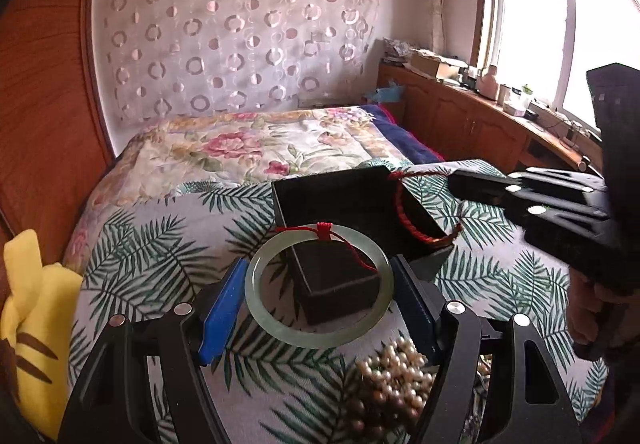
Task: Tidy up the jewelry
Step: 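Lower the bangle into the black box and open the left tool while the right tool releases the hairpin there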
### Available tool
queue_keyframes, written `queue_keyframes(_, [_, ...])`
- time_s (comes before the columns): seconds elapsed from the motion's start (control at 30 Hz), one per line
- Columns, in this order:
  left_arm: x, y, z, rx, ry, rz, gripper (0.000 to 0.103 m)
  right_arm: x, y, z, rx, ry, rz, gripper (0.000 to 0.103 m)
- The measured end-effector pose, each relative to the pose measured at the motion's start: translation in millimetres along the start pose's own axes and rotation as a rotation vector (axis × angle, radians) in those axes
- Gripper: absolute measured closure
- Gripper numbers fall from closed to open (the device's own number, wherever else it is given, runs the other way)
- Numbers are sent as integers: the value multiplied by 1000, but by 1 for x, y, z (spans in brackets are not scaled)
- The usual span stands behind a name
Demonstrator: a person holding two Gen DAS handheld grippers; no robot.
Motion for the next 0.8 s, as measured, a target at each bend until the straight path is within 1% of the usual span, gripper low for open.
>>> queue_keyframes(0.1, [9, -4, 1, 3, -5, 7, 34, 16, 5, -4, 23, -40, 32, 98])
queue_keyframes(0.17, [17, -6, 1, 4, -9, 15, 34, 23, 11, -7, 44, -45, 50, 82])
queue_keyframes(0.2, [20, -7, 2, 3, -9, 18, 34, 26, 12, -9, 50, -44, 56, 66])
queue_keyframes(0.23, [23, -7, 1, 3, -9, 22, 34, 25, 13, -10, 55, -47, 54, 60])
queue_keyframes(0.33, [34, -11, -1, 11, -9, 31, 34, 18, 16, -16, 69, -46, 43, 60])
queue_keyframes(0.5, [50, -16, -8, 25, 3, 54, 34, -5, 20, -23, 79, -30, 20, 60])
queue_keyframes(0.7, [63, -11, -13, 50, 3, 82, 34, -23, 34, -19, 72, -24, 29, 60])
queue_keyframes(0.73, [63, -11, -15, 52, 1, 83, 33, -27, 37, -17, 70, -27, 30, 60])
queue_keyframes(0.8, [61, -10, -15, 52, -1, 70, 21, -33, 42, -13, 69, -38, 29, 60])
Point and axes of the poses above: each gripper's, at about its wrist camera, not at the fingertips, and x roughly the way its jaws point, z to its left, y to its underside, the point moved 4 cm from there along x, roughly the way its jaws point, and after that the axes turned 7 degrees about -z, right-handed, at the moved point
